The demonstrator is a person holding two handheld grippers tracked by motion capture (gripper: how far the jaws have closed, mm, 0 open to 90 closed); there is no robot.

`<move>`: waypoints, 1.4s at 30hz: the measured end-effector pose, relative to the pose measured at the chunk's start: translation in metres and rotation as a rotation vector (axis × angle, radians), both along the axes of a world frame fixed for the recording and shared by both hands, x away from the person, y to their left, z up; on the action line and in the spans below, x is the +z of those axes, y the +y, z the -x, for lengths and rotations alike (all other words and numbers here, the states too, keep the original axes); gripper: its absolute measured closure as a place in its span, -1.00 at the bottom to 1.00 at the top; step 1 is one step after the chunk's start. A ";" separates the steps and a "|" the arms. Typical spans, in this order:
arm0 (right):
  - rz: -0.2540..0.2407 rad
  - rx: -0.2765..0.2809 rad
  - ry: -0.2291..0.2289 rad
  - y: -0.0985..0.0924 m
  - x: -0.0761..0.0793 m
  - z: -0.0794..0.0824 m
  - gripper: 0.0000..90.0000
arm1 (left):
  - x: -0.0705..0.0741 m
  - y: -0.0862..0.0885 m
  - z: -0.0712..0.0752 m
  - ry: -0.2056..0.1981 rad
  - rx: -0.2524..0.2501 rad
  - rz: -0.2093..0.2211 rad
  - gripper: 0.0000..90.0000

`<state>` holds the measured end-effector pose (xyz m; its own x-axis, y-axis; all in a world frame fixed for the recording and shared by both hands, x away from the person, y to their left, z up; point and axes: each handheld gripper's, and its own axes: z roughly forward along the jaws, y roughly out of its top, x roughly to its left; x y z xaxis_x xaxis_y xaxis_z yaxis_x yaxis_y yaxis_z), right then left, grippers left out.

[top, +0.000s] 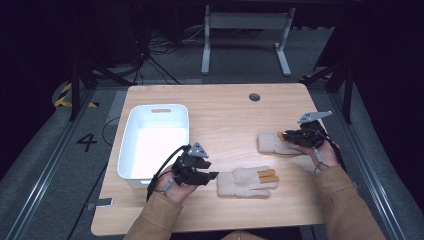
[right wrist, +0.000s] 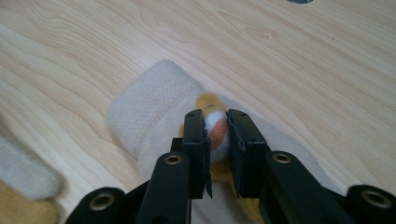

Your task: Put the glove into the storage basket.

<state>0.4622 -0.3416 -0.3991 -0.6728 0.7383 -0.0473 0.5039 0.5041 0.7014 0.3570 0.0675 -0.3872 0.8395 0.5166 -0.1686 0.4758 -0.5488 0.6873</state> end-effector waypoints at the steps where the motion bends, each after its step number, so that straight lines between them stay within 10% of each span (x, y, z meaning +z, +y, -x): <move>1: -0.006 0.003 -0.002 0.000 0.002 0.001 0.74 | 0.000 0.000 0.000 -0.003 0.000 0.003 0.24; 42: -0.130 0.133 -0.055 0.046 0.055 0.072 0.74 | 0.018 -0.015 -0.015 -0.038 -0.049 0.041 0.20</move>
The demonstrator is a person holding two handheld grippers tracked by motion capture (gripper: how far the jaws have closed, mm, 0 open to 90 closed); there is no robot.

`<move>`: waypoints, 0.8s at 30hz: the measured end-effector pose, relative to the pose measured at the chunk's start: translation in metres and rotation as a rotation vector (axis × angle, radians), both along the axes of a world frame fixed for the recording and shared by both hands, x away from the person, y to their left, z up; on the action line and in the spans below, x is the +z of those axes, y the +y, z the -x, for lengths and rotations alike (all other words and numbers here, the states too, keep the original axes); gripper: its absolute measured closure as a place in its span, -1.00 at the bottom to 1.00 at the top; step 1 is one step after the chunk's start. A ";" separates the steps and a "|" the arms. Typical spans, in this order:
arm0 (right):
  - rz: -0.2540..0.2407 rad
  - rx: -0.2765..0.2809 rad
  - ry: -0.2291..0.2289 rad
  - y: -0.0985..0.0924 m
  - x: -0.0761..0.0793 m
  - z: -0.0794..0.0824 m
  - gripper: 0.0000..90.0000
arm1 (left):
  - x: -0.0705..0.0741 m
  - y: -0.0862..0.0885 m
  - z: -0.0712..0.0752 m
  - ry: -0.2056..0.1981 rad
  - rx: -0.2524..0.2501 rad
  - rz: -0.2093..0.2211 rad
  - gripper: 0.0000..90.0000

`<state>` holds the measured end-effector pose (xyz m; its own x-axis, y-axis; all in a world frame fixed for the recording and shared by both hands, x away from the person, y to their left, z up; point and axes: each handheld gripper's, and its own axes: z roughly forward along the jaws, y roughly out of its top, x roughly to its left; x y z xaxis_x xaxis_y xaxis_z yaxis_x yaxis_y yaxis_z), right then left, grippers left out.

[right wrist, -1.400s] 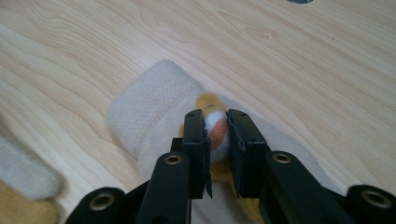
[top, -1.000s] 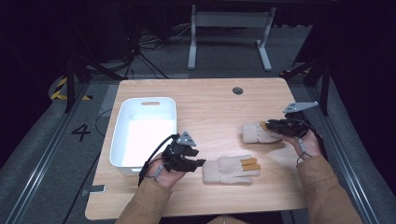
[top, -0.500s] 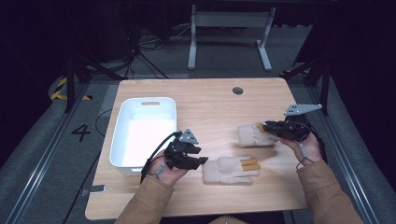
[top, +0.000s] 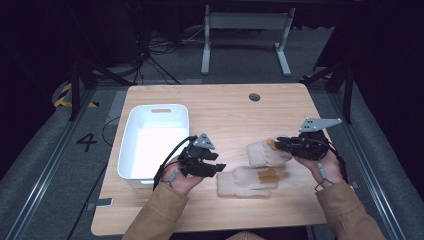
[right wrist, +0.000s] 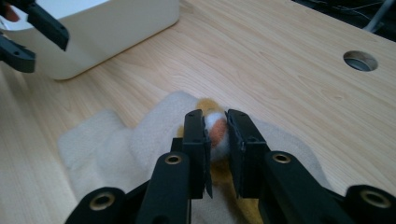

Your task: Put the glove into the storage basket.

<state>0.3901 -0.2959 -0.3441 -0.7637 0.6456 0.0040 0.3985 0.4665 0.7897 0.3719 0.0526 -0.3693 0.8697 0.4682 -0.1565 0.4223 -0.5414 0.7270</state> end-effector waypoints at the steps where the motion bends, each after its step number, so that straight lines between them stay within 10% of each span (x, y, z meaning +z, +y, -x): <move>1: -0.001 0.004 -0.001 0.002 0.000 0.002 0.74 | 0.000 -0.001 -0.001 -0.004 -0.001 0.001 0.20; 24: -0.025 0.070 0.017 0.042 -0.008 0.035 0.75 | 0.004 -0.015 -0.008 -0.010 -0.043 0.001 0.20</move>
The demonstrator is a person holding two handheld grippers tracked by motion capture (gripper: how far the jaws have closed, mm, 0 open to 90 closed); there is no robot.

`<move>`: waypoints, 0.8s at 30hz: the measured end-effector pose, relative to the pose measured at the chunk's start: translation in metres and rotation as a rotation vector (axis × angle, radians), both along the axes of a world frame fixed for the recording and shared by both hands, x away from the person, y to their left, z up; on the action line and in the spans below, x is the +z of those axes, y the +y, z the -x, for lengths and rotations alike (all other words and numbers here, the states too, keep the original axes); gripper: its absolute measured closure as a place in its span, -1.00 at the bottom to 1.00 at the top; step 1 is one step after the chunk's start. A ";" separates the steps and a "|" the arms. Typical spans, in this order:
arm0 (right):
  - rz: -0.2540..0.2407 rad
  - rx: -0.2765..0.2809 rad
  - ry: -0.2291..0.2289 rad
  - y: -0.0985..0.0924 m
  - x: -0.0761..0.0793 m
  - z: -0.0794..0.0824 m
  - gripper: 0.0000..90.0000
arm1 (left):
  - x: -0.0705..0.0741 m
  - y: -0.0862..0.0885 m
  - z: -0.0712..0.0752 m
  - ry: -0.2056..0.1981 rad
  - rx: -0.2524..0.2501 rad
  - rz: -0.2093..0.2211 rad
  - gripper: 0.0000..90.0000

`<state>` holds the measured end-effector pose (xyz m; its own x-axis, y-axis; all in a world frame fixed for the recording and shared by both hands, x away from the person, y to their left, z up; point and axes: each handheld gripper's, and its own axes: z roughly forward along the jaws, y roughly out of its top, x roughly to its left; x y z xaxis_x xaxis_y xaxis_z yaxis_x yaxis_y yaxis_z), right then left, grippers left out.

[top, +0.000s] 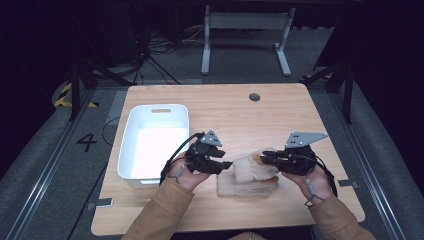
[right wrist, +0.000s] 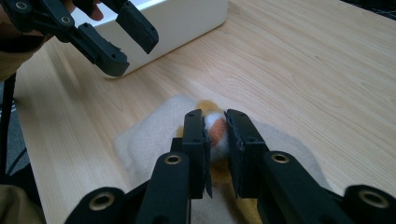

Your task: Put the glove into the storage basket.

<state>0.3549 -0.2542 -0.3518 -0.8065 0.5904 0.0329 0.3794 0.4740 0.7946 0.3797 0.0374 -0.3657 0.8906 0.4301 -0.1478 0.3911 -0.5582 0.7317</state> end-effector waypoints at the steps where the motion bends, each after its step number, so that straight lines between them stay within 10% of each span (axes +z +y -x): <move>1: -0.010 -0.003 0.002 0.001 -0.001 0.001 0.75 | 0.000 0.000 0.000 0.001 0.001 0.002 0.20; 24: -0.010 -0.002 0.040 0.029 -0.022 0.007 0.75 | -0.001 -0.002 0.000 0.003 -0.001 0.002 0.20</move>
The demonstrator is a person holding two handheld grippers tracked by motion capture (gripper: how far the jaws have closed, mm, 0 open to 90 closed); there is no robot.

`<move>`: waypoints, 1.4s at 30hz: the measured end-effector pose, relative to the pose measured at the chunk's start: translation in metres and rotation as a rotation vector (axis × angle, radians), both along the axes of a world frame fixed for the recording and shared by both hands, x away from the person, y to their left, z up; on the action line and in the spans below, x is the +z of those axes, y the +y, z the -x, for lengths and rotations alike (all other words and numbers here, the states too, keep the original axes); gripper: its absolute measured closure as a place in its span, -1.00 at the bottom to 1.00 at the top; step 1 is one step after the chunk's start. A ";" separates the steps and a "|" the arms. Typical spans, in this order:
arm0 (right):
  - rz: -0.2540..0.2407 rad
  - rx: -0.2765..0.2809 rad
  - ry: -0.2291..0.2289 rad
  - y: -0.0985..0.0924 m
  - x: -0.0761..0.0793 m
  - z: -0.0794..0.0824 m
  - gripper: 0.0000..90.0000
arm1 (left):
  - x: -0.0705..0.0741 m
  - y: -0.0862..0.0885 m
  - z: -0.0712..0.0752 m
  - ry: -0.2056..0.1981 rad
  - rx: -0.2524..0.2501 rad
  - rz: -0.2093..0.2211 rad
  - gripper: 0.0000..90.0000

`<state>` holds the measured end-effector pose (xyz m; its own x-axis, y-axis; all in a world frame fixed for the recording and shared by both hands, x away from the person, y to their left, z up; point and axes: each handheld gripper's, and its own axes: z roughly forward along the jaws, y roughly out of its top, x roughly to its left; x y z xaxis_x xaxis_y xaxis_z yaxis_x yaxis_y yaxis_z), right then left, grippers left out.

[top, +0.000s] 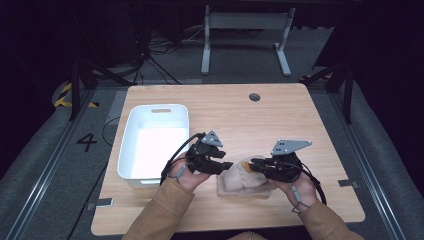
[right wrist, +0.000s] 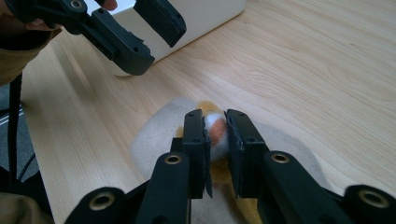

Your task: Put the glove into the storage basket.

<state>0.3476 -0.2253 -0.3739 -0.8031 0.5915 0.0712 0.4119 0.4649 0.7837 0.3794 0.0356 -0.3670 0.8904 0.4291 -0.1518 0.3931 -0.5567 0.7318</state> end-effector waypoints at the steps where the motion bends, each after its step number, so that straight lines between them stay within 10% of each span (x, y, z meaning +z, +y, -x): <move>1: 0.006 0.003 -0.001 0.002 -0.001 0.000 0.75 | 0.000 0.000 0.000 0.000 0.000 0.000 0.20; 28: 0.142 -0.015 -0.021 0.015 -0.032 0.000 0.50 | -0.002 -0.003 0.013 -0.001 -0.026 -0.052 0.20; 42: 0.105 -0.075 -0.061 -0.035 -0.011 0.001 0.32 | -0.013 -0.007 0.033 0.003 -0.092 -0.099 0.19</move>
<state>0.3463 -0.2600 -0.3852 -0.7571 0.6520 -0.0418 0.4015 0.5149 0.7574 0.3463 0.0285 -0.3797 0.9262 0.3589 -0.1151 0.3391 -0.6600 0.6703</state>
